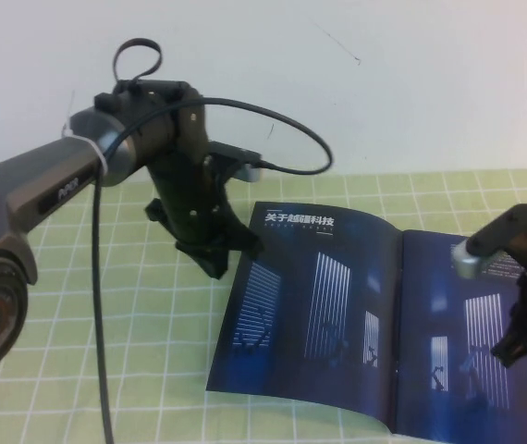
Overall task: Close book
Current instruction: 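Close the open booklet and leave it lying on the table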
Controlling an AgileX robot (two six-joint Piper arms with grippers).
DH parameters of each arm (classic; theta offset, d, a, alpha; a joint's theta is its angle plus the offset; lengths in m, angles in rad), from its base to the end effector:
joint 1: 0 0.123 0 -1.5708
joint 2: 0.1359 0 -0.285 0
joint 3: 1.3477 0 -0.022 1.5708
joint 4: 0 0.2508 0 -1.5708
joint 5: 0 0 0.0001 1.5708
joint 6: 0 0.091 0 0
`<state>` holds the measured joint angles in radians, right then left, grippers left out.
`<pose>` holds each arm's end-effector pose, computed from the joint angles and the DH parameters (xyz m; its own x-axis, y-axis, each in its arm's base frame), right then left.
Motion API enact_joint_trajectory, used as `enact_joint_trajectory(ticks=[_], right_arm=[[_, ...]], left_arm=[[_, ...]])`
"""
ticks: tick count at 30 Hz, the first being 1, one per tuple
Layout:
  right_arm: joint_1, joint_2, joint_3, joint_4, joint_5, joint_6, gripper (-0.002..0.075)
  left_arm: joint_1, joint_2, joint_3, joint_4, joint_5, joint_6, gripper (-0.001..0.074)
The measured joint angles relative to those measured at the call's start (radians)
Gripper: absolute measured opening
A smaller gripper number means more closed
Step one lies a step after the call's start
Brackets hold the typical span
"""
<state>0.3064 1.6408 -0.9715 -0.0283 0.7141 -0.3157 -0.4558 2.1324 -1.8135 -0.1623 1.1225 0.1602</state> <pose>0.2908 0.0902 0.1949 -0.7679 -0.5898 -0.2502 -0.5836 0.8050 -0.1066 0.3999 -0.2108 0.2174 -0.8310 0.5057 -0.2318 0.5406 0.8324 -0.1219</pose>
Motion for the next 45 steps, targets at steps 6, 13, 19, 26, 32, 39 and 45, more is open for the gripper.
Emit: enact_joint_trajectory(ticks=[6, 13, 19, 26, 32, 39, 45], right_arm=[[-0.032, 0.052, 0.052, -0.079, -0.029, 0.078, -0.0003], [-0.038, 0.092, 0.145, -0.062, -0.136, 0.091, -0.0003], [-0.038, 0.102, 0.153, -0.004, -0.204, 0.095, -0.0003], [-0.038, 0.102, 0.153, 0.036, -0.255, 0.097, -0.0003], [-0.038, 0.102, 0.153, 0.038, -0.258, 0.097, -0.0003], [-0.038, 0.106, 0.153, 0.044, -0.26, 0.097, -0.0003], [-0.038, 0.109, 0.153, 0.053, -0.263, 0.097, -0.0003]], left_arm=[[0.064, 0.02, 0.0, 0.007, -0.022, -0.049, -0.0004], [0.081, 0.066, 0.002, -0.15, -0.028, -0.012, -0.0004], [0.079, 0.1, 0.002, -0.358, 0.008, 0.095, -0.0004], [0.079, 0.092, 0.002, -0.604, 0.056, 0.241, -0.0004], [0.079, 0.012, 0.002, -0.266, -0.037, 0.096, -0.0004], [0.081, 0.03, 0.002, 0.039, -0.02, -0.024, -0.0004], [0.081, 0.102, 0.002, -0.011, -0.014, -0.037, -0.0004]])
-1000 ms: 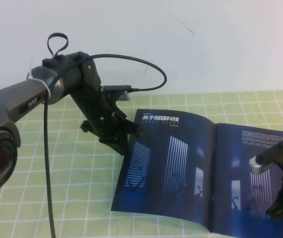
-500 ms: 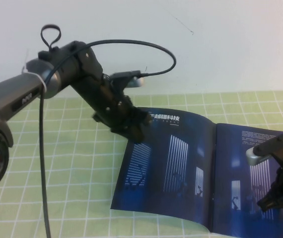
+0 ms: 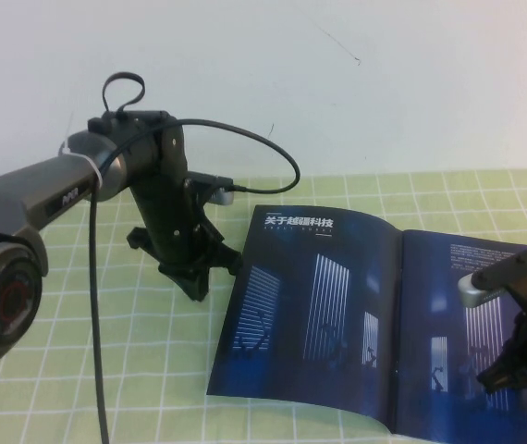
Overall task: Close book
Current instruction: 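Close the open booklet and leave it lying on the table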
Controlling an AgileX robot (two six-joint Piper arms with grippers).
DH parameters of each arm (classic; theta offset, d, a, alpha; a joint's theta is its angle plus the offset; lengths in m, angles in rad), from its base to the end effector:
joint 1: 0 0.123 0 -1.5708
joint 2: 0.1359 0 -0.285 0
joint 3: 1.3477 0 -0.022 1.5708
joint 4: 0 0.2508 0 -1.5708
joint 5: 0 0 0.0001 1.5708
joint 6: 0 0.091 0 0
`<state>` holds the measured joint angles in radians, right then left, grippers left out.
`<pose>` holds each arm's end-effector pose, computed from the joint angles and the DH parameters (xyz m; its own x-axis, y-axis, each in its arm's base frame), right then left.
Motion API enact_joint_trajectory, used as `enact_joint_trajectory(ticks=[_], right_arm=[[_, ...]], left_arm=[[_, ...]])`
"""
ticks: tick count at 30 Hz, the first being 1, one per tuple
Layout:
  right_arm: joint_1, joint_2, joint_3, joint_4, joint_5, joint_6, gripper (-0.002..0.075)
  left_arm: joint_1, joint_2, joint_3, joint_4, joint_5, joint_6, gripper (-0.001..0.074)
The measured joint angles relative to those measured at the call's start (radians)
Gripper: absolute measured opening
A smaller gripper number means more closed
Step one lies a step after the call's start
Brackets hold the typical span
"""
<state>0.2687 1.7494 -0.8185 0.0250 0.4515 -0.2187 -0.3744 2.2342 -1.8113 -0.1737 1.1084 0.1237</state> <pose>0.2851 0.0795 0.1337 -0.8576 -0.4383 -0.2691 -0.4440 0.8950 -0.0428 0.4231 -0.1814 0.1707 -0.9042 0.4037 -0.1392 0.4220 0.8946 -0.1471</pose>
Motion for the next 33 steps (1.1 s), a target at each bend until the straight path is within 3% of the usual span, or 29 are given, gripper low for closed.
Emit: enact_joint_trajectory(ticks=[9, 15, 20, 26, 33], right_arm=[[0.0, 0.002, 0.0, 0.068, -0.058, 0.004, -0.0003], [-0.001, -0.009, -0.007, 0.084, -0.057, -0.019, -0.0003], [-0.039, -0.145, -0.066, -0.019, 0.021, 0.014, -0.0003], [-0.129, -0.414, -0.126, -0.113, 0.119, 0.045, -0.0003], [-0.18, -0.559, -0.13, -0.147, 0.312, 0.019, -0.0003]], left_arm=[[-0.023, 0.02, 0.0, -0.319, 0.051, 0.197, -0.0004], [-0.045, -0.006, 0.0, -0.748, 0.091, 0.453, -0.0004], [-0.052, -0.033, 0.0, -1.029, 0.091, 0.574, -0.0004], [-0.129, -0.038, 0.0, -0.997, 0.083, 0.593, -0.0004], [-0.291, -0.038, 0.0, -0.724, 0.029, 0.535, -0.0004]])
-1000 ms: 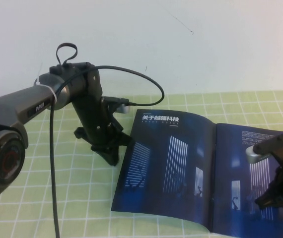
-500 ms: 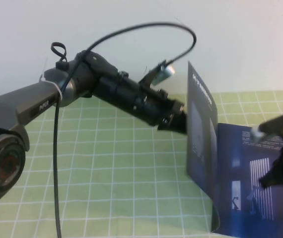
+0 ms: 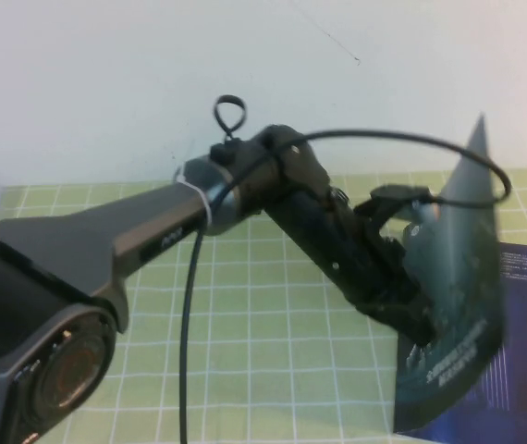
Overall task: Close book
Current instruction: 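Close the open booklet and leave it lying on the table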
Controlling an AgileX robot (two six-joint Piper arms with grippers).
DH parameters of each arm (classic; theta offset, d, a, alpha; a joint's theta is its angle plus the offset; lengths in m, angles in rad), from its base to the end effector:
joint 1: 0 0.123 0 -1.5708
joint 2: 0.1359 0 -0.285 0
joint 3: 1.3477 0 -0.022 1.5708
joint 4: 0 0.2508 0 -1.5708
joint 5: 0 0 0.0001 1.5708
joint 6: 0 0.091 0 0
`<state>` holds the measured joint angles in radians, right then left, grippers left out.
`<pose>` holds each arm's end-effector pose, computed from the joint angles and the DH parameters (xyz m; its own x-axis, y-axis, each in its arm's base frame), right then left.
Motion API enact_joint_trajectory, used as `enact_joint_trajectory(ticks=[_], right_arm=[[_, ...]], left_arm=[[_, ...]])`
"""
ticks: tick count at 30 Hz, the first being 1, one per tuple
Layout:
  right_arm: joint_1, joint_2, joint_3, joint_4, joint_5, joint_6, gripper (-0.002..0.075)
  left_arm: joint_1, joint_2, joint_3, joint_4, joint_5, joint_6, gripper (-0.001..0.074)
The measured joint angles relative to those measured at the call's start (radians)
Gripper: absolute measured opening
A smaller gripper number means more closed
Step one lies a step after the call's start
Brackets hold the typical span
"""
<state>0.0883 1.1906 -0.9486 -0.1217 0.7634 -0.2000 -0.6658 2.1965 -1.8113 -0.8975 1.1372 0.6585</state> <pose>0.2373 0.0133 0.3107 -0.7462 -0.3503 -0.5661 -0.2596 0.9361 -0.2372 0.3252 -0.3375 0.2162 -0.6226 0.6439 -0.4446 0.7405 0.3011 -0.6009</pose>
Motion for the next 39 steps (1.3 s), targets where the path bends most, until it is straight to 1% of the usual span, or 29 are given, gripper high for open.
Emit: enact_joint_trajectory(ticks=[3, 7, 10, 12, 17, 20, 25, 30, 34, 39], right_arm=[[-0.002, -0.043, 0.0, -0.06, 0.086, -0.048, -0.0003], [-0.008, -0.144, 0.0, -0.125, 0.129, -0.04, -0.0003], [-0.008, -0.238, 0.0, -0.103, 0.14, -0.038, -0.0003], [-0.008, -0.293, 0.01, -0.084, 0.15, -0.04, -0.0003], [-0.008, -0.44, 0.116, -0.046, 0.164, -0.051, -0.0003], [-0.008, -0.549, 0.221, -0.004, 0.14, -0.08, -0.0003], [-0.008, -0.707, 0.404, 0.151, 0.057, -0.186, -0.0003], [-0.008, -0.847, 0.525, 0.248, 0.027, -0.23, -0.0003], [-0.008, -0.922, 0.547, 0.3, 0.023, -0.232, -0.0003], [-0.008, -0.964, 0.547, 0.332, 0.018, -0.232, -0.0003]], left_arm=[[-0.025, 0.0, 0.0, 0.168, -0.033, -0.086, -0.0004], [-0.025, -0.016, 0.0, 0.426, -0.045, -0.249, -0.0004], [-0.01, -0.049, 0.0, 0.592, -0.045, -0.342, -0.0004], [0.005, -0.085, 0.0, 0.669, -0.048, -0.394, -0.0004], [0.029, -0.211, 0.0, 0.843, -0.05, -0.517, -0.0004], [0.035, -0.302, 0.0, 0.915, -0.056, -0.561, -0.0004], [0.034, -0.464, 0.0, 0.949, -0.098, -0.583, -0.0004], [0.034, -0.611, 0.0, 1.013, -0.122, -0.608, -0.0004], [0.034, -0.741, 0.025, 1.065, -0.159, -0.625, -0.0004], [0.034, -0.926, 0.193, 1.099, -0.266, -0.632, -0.0004]])
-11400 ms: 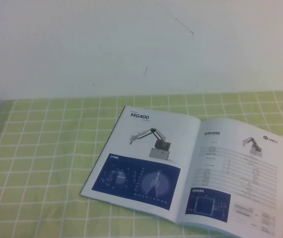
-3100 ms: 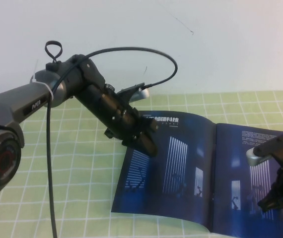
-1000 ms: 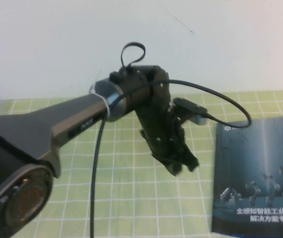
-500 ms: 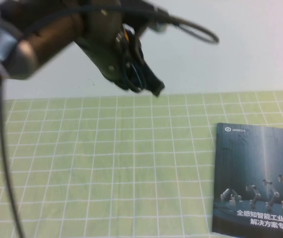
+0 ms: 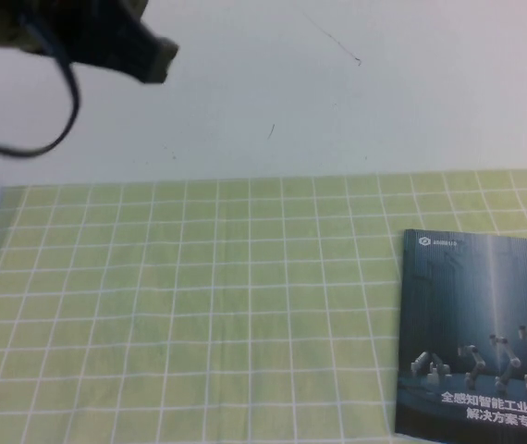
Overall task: Close book
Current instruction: 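Close the open booklet and leave it lying on the table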
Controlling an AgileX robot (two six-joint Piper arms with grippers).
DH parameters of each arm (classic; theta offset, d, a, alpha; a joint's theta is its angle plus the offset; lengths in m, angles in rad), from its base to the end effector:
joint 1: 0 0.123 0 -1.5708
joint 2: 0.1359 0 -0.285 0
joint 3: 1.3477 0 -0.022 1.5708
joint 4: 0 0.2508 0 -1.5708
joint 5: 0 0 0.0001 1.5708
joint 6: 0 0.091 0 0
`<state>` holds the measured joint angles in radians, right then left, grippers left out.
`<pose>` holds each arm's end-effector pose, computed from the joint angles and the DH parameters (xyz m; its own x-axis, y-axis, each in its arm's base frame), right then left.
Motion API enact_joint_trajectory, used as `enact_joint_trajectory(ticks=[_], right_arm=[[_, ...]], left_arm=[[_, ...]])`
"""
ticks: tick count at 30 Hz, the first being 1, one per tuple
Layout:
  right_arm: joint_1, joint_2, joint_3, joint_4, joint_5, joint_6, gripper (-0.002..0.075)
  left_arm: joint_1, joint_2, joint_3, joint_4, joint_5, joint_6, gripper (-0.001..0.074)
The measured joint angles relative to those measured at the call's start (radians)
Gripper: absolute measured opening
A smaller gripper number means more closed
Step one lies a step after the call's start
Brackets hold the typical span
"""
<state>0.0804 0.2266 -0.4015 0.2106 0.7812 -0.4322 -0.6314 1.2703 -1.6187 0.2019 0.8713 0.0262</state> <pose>0.0474 0.0173 0.2664 -0.4080 -0.3086 -0.8592 -0.3342 0.9263 -0.1740 0.2127 -0.1382 0.4927 -0.2555 0.3785 -0.8896 0.5169 0.8311 0.2052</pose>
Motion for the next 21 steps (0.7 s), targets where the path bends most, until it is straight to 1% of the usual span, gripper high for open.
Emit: enact_joint_trajectory(ticks=[3, 7, 11, 14, 21], right_arm=[[0.0, 0.0, 0.0, 0.0, -0.002, 0.0, -0.0003], [0.0, 0.0, 0.0, 0.004, -0.002, 0.0, -0.0003], [0.0, 0.0, 0.0, 0.004, -0.002, 0.0, -0.0003], [0.0, 0.0, 0.0, 0.004, -0.002, 0.0, -0.0003], [0.0, 0.0, 0.0, 0.004, -0.002, 0.0, -0.0003]], left_arm=[[0.0, -0.121, 0.145, 0.0, -0.066, -0.005, -0.0004], [0.0, -0.25, 0.364, -0.012, -0.151, -0.055, -0.0004], [0.0, -0.355, 0.602, -0.042, -0.312, -0.096, -0.0004], [0.0, -0.385, 0.744, -0.042, -0.412, -0.098, -0.0004], [0.001, -0.378, 0.954, -0.047, -0.438, -0.098, -0.0004]])
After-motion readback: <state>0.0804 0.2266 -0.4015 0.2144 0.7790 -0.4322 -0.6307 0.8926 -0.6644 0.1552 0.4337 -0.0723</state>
